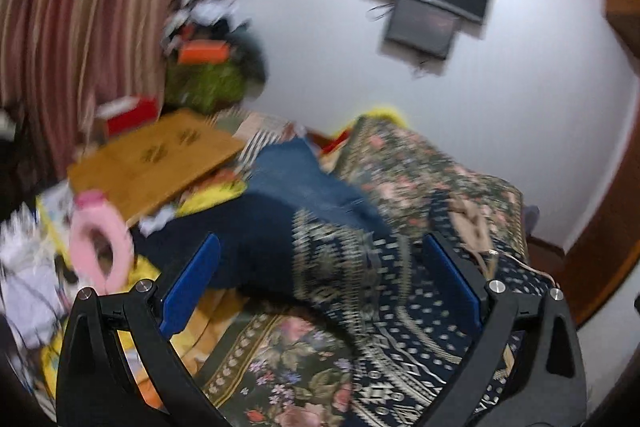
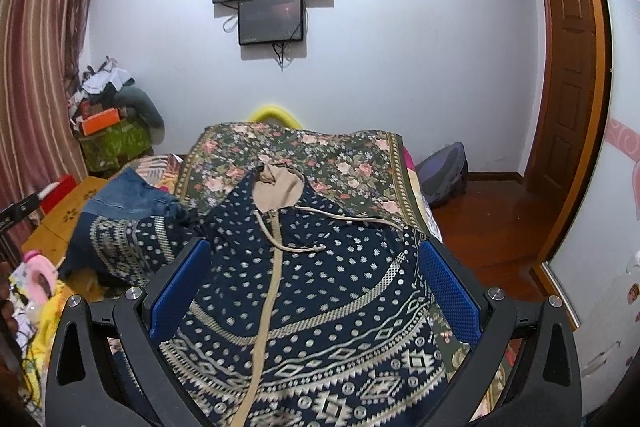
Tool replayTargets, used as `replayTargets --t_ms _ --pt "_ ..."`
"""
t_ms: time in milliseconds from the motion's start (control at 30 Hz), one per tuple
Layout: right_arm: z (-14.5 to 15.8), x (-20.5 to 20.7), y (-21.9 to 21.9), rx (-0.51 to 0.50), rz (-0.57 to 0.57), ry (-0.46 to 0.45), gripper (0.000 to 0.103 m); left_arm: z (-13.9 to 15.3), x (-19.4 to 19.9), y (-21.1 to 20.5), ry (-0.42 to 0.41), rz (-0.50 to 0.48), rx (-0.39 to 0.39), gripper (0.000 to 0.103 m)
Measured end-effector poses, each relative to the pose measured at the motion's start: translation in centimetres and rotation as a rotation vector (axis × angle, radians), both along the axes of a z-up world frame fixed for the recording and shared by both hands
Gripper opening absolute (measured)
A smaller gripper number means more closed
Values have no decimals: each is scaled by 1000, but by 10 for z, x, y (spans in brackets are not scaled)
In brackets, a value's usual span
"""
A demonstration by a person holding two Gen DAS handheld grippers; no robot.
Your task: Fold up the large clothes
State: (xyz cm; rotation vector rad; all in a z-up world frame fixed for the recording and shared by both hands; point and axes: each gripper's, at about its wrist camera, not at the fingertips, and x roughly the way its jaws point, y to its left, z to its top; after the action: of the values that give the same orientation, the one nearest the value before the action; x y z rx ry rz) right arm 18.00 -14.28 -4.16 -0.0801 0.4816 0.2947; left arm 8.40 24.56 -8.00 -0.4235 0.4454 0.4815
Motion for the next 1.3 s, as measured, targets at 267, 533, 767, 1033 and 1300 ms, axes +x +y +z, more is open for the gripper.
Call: replayTargets --t_ms 267,533,767,1033,1300 --pt "-22 34 9 -26 -19 62 103 -88 11 95 76 87 -346 92" --pt "-43 51 18 -52 -20 142 103 -171 8 149 -38 127 -745 89" --pt "-49 58 20 -68 -26 166 103 -190 13 163 -148 149 -813 82" --pt "-48 57 19 -76 -26 164 103 -158 21 172 -173 122 -693 11" --pt "-42 54 12 -71 -21 141 103 -76 38 139 -109 82 -360 2"
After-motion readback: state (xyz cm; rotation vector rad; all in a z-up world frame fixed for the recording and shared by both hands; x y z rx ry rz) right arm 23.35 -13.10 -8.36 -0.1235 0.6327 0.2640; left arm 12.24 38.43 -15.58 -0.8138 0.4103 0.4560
